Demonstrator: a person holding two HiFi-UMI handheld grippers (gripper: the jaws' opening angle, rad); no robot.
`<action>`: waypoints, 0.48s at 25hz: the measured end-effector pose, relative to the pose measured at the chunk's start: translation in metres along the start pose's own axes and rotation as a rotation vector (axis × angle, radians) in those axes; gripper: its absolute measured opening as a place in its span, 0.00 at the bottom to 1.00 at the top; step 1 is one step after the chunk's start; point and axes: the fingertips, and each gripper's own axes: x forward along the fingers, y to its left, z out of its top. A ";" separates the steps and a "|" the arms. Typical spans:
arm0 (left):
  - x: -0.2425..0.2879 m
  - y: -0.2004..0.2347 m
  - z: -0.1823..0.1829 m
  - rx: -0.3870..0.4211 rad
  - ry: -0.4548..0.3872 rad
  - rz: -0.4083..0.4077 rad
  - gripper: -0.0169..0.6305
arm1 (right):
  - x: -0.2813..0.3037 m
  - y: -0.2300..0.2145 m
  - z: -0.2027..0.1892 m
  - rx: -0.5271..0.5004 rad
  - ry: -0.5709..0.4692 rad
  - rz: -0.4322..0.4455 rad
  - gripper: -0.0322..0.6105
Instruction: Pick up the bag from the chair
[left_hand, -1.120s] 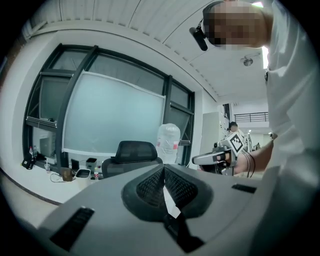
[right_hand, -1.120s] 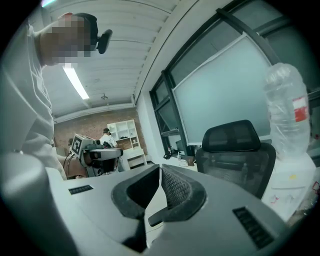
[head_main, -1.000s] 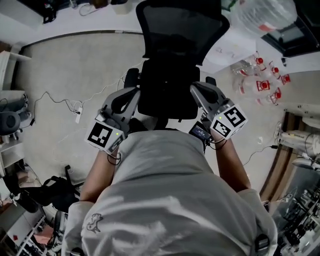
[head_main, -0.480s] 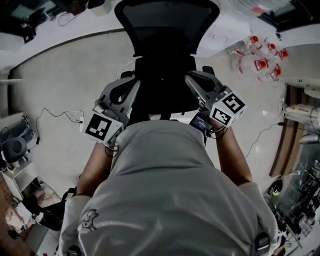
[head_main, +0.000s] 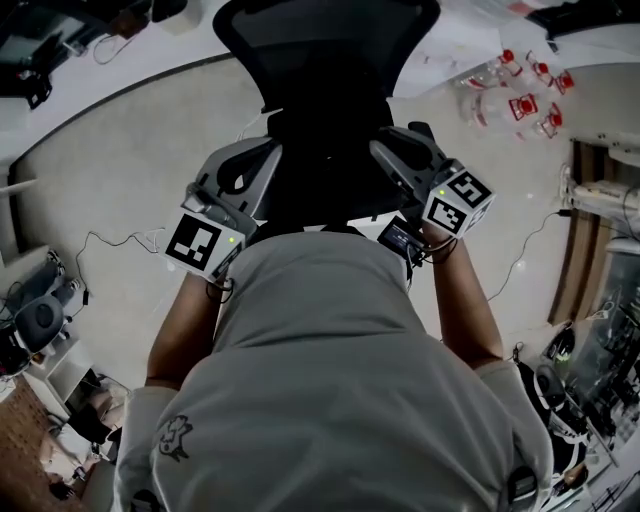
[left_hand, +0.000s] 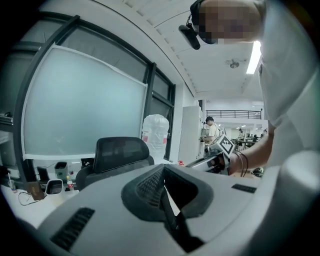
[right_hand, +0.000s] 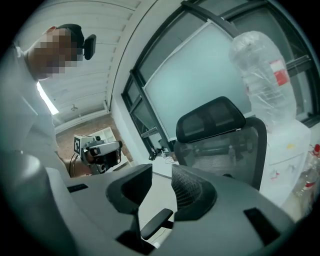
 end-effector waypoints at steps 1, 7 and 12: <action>0.002 0.004 -0.002 -0.003 0.005 -0.005 0.05 | 0.003 -0.004 -0.003 0.016 0.003 -0.006 0.22; 0.011 0.020 -0.015 -0.004 0.040 -0.032 0.05 | 0.020 -0.030 -0.031 0.142 0.007 -0.041 0.27; 0.023 0.029 -0.025 -0.005 0.075 -0.044 0.05 | 0.031 -0.060 -0.054 0.279 -0.024 -0.049 0.31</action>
